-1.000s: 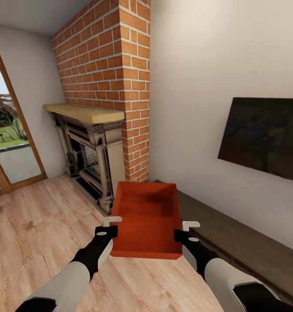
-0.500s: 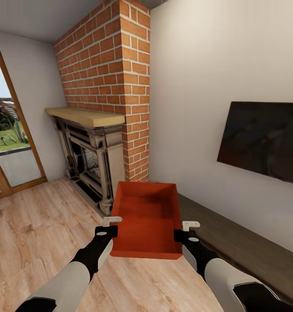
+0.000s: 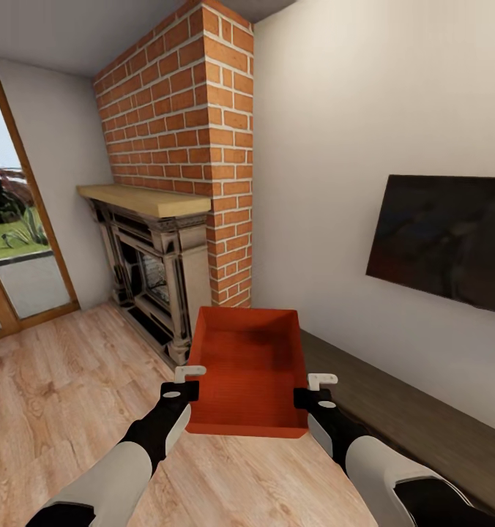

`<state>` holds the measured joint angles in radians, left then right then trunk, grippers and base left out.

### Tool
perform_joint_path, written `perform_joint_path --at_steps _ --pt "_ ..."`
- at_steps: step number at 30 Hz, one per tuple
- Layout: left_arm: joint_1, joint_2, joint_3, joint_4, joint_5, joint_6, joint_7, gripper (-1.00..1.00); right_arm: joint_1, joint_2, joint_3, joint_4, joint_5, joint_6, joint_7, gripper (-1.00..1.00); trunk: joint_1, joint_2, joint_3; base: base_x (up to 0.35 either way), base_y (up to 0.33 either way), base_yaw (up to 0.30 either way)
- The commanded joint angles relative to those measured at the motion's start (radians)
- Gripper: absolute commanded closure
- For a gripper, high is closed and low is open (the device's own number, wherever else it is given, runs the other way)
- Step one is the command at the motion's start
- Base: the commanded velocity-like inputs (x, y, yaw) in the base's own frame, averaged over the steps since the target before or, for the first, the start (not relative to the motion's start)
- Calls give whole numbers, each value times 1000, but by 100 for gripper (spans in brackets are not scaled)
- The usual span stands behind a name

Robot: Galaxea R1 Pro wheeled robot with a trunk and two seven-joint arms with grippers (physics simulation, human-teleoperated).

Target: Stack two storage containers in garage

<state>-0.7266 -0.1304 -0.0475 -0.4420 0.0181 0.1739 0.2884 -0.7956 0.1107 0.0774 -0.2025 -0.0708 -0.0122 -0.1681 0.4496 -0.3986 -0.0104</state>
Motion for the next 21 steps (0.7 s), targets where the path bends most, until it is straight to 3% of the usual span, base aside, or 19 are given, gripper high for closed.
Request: perform_joint_path --at_steps 1,12,21 --pt "-1 2 2 -3 -20 10 17 100 -1 -19 1 1 -1 -2 -7 100 0 -1 -1 0 0 0" --pt "-1 2 2 -3 -20 10 17 100 -1 -18 1 0 -3 -2 -8 100 0 -1 -1 0 0 6" --pt "-1 2 2 -3 -20 10 17 100 -1 -19 1 1 -1 -2 -8 100 0 -1 5 0 0 223"
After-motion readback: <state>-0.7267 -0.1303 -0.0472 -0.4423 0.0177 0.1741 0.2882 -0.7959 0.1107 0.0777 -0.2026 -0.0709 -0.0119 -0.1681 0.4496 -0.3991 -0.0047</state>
